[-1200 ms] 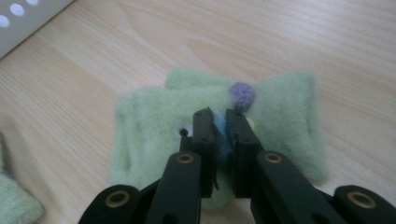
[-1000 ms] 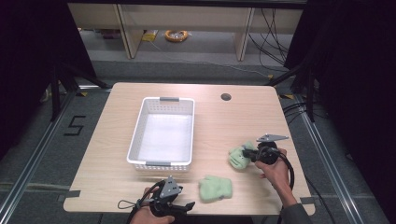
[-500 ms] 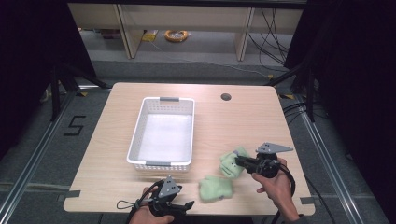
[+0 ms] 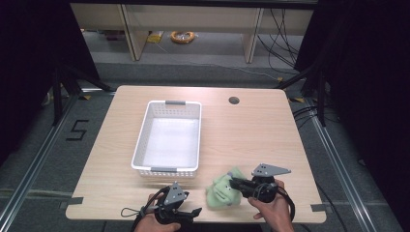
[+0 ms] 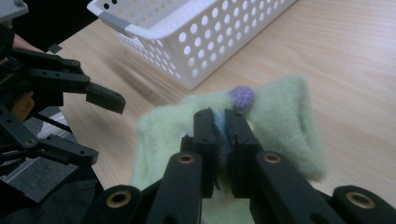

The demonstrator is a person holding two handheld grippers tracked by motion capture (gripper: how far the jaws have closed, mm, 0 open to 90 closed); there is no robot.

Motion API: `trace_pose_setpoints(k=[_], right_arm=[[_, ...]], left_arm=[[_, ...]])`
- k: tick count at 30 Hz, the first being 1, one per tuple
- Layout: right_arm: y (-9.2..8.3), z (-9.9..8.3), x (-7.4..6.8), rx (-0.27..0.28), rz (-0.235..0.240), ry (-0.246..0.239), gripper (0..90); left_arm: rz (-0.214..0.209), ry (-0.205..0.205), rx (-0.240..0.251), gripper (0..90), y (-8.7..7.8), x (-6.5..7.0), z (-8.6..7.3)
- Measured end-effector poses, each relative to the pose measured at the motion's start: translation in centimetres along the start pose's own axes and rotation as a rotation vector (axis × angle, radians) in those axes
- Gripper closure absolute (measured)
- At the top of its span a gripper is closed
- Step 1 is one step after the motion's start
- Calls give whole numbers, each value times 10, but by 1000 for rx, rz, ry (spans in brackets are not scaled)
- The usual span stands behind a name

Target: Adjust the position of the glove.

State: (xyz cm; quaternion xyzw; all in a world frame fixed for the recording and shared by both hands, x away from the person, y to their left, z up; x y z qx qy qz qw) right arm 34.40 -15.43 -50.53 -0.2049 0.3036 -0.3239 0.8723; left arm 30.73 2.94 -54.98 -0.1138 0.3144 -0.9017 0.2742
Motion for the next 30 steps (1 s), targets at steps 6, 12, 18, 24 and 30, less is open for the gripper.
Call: trace_pose_setpoints(k=[6,12,18,24,30], right_arm=[[12,-9,-6,-18,17,21,844],[20,-15,-7,-28,1,17,840],[22,-23,-7,-45,6,58,826],[21,-25,-5,-56,1,66,817],[22,-26,-5,-48,17,62,819]], left_arm=[[1,4,1,297,3,1,3],[-19,-14,21,312,9,8,9],[-16,12,32,345,17,6,20],[-58,3,52,467,23,13,26],[-62,65,30,715,27,16,29]])
Point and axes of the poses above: each handheld gripper's, and its own axes: y roughly forward along the jaws, z roughly out of its top, x roughly to its right, the point moved 8 cm from there along y, roughly forward along the jaws, and after that the axes turned 7 degrees about y, right-handed, at the moved point
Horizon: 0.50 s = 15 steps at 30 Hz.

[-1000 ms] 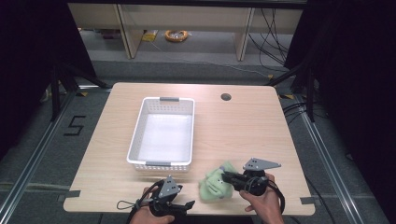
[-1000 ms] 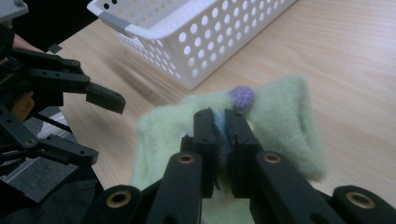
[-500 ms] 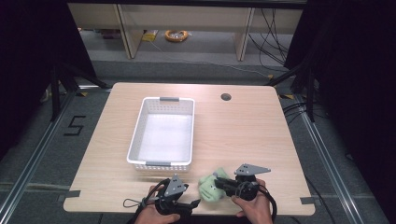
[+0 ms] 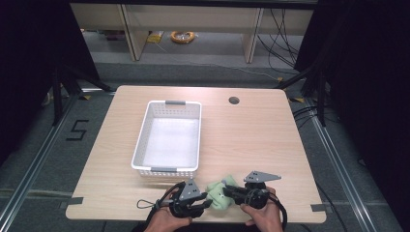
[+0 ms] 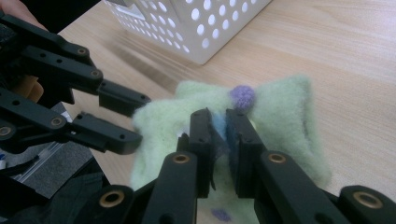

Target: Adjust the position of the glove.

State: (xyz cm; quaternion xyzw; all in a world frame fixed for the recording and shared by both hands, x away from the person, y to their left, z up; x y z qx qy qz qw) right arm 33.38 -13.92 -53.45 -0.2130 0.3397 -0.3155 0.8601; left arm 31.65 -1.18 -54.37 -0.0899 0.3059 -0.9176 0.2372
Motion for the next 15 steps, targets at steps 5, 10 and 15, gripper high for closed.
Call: trace_pose_setpoints(k=[5,10,15], right_arm=[[-3,1,0,-5,-1,-32,843],[-10,1,-4,15,6,-25,845],[-12,-7,-13,12,21,12,847]], left_arm=[[4,22,16,815,-1,-2,7],[5,-9,45,830,-8,-11,19],[-11,-26,28,831,-3,-18,19]])
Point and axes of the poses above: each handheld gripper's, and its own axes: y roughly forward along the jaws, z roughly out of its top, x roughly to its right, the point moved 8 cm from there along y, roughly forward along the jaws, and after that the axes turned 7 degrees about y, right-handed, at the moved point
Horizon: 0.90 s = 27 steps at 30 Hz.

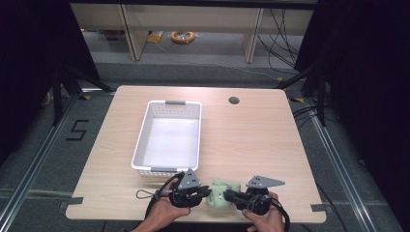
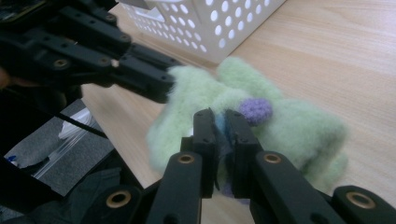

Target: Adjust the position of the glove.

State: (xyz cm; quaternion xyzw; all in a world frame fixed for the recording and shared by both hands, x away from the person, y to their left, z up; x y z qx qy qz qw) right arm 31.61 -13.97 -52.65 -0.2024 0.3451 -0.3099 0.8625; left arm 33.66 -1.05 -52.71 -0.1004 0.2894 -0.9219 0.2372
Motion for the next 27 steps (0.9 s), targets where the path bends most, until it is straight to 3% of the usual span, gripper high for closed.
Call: trace_pose_setpoints(k=[1,3,5,6,7,8,9,11,13,14,15,17,19,20,22,25,27], right_arm=[[0,0,1,-2,-7,-27,847],[2,-1,3,3,-4,-19,847],[6,-5,7,-27,2,1,843],[7,-6,8,-27,5,4,838],[8,-7,10,-36,5,2,832],[8,-9,8,-47,-1,40,822],[8,-7,12,-37,-12,-10,798],[10,-8,11,-51,13,12,726],[7,-6,11,-39,4,15,679],[3,-5,8,-43,11,37,644],[0,-1,9,-25,7,29,627],[-6,3,12,-10,-12,14,610],[-16,9,23,27,-53,-27,591],[-18,8,23,17,-60,30,584],[-22,6,37,12,-83,13,572],[-22,1,46,-10,-103,41,551],[-20,-1,48,-19,-103,54,543]], left_arm=[[2,14,-10,830,1,-2,-2],[3,-16,-13,828,5,-3,-4],[5,-10,-21,825,8,-8,-6],[10,-49,-11,823,10,-7,-6],[6,-55,-5,820,11,-8,-6],[-2,-45,-20,815,10,-10,-8],[11,-71,-8,810,11,-10,-8],[11,-74,-8,781,10,-11,-9],[21,-100,5,743,9,-13,-8],[23,-88,-2,688,7,-15,-9],[10,-94,-9,670,6,-14,-10],[24,-111,3,634,2,-14,-12],[7,-113,-27,580,-3,-13,-15],[18,-128,-2,563,-3,-12,-14],[12,-161,10,530,-6,-10,-14],[-5,-207,11,496,-9,-7,-13],[-8,-214,11,472,-10,-5,-14]])
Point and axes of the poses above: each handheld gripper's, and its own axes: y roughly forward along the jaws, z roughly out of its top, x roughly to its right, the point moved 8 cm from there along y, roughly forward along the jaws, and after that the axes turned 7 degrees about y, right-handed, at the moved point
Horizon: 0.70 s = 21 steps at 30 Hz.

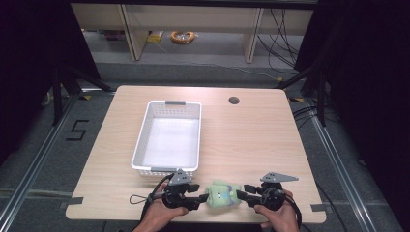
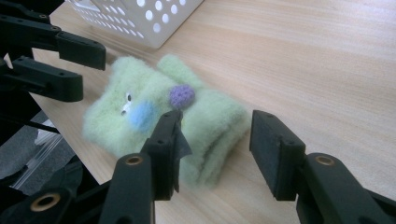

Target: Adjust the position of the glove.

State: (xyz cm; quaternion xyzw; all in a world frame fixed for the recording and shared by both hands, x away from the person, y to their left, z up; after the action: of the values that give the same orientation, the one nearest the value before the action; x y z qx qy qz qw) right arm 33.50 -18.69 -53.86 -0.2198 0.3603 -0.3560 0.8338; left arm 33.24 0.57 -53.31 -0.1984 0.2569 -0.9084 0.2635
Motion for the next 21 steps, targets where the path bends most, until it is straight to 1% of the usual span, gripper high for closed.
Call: trace_pose_setpoints(k=[1,2,3,4,5,6,7,8,9,10,11,12,13,14,15,16,17,18,19,20,21], right_arm=[[1,0,-2,6,0,21,535],[1,-1,-3,-12,-2,23,522],[2,-1,0,-13,-11,-12,514],[5,-2,-2,-15,7,-2,510],[5,-2,-1,-20,-8,-9,505],[7,-3,0,-29,-7,-4,501],[7,-3,-1,-30,-2,3,501],[9,-3,0,-31,2,5,501],[10,-3,0,-36,-2,5,501],[11,-4,0,-39,-6,21,500],[11,-3,1,-42,-13,2,501],[13,-4,2,-49,-8,10,500],[14,-3,2,-45,-8,-2,501],[14,-3,1,-49,-1,6,501],[15,-4,0,-56,0,25,501],[15,-5,1,-65,-10,22,501],[17,-5,4,-64,-1,9,500],[17,-5,4,-68,-4,12,501],[17,-6,5,-72,-11,11,500],[19,-6,5,-69,-6,11,501],[19,-6,4,-70,-1,10,501]], left_arm=[[3,-5,-8,469,0,1,-1],[8,-16,-12,465,1,1,-3],[-11,-37,-11,461,2,2,-4],[-14,-55,-17,460,4,2,-4],[-25,-67,-22,460,5,2,-5],[-27,-67,-29,462,6,2,-6],[-7,-69,-33,465,7,1,-6],[-18,-61,-37,467,9,1,-6],[-18,-72,-27,469,11,1,-6],[-23,-66,-39,472,11,1,-6],[-12,-73,-32,474,13,1,-5],[-19,-69,-35,478,13,0,-5],[-12,-74,-31,481,14,0,-5],[-19,-74,-37,484,15,0,-5],[-24,-78,-37,492,17,0,-5],[-23,-77,-46,501,19,0,-7],[-19,-89,-51,506,20,0,-8],[-39,-95,-47,514,21,0,-9],[-49,-93,-54,522,22,0,-10],[-35,-97,-41,530,24,1,-9],[-30,-97,-46,537,24,1,-9]])
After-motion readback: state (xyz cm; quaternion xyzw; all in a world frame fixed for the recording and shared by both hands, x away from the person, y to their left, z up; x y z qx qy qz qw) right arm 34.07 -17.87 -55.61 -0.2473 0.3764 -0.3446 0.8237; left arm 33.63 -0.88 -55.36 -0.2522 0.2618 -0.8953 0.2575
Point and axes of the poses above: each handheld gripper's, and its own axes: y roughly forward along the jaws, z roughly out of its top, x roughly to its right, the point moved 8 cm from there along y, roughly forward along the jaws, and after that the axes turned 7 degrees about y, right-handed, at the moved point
